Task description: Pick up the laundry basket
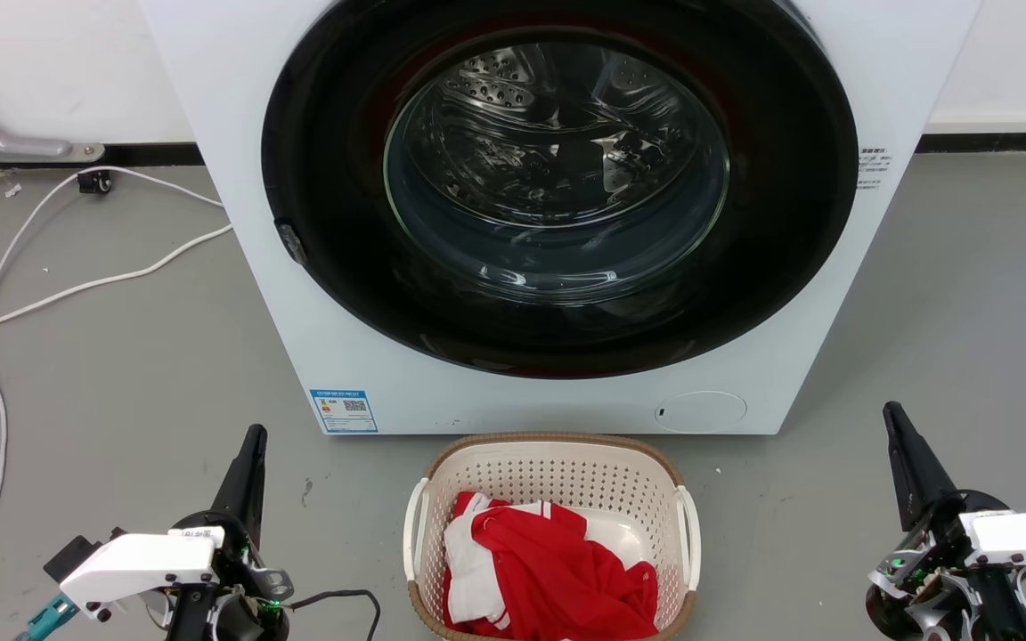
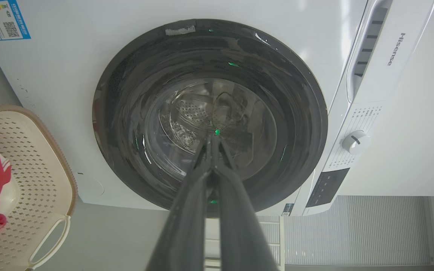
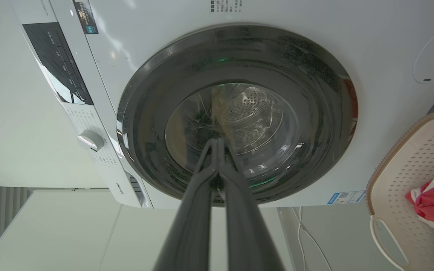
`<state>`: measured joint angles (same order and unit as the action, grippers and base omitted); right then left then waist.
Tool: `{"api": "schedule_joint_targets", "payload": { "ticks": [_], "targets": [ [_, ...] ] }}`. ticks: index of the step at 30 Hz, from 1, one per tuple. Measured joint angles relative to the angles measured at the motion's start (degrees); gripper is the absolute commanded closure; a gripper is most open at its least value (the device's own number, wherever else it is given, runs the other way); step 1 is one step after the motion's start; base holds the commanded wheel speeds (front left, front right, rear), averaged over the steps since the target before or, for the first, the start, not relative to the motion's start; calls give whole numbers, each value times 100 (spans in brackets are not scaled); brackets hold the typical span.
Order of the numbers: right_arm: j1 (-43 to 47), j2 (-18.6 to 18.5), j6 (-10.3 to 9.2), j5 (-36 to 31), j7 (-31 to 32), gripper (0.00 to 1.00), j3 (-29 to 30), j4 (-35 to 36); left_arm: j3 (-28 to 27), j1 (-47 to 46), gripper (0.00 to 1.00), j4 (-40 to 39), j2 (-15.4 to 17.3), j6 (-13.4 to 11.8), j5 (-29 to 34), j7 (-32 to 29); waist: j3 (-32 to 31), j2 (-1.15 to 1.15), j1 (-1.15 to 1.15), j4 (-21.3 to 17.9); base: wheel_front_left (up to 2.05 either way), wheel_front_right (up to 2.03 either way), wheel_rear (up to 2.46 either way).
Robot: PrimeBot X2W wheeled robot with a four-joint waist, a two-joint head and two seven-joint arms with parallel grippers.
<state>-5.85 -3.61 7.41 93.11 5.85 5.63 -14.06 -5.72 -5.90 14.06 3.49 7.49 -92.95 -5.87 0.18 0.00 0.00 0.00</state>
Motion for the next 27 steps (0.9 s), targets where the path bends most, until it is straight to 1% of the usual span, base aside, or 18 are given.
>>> {"api": "schedule_joint_targets", "payload": {
  "ticks": [13, 14, 19, 27],
  "targets": [
    [-2, 9, 0, -26, 5, 100, 16, -1, -11, -1, 100, 1, -9, 0, 4, -3, 0, 0, 0, 0, 0, 0, 0],
    [9, 10, 0, -30, 4, 0, 15, -19, -10, 9, 0, 20, -11, 0, 2, -2, 0, 0, 0, 0, 0, 0, 0],
    [214, 36, -2, -41, -36, 0, -16, -174, 38, 199, 0, 182, -58, 0, 1, 36, -4, 0, 0, 1, 0, 0, 0],
    [225, 33, -2, -336, -264, 0, -222, -99, 327, 198, 0, 0, -49, 0, 248, 260, -16, 0, 0, 8, 0, 0, 0]
  ]
}}
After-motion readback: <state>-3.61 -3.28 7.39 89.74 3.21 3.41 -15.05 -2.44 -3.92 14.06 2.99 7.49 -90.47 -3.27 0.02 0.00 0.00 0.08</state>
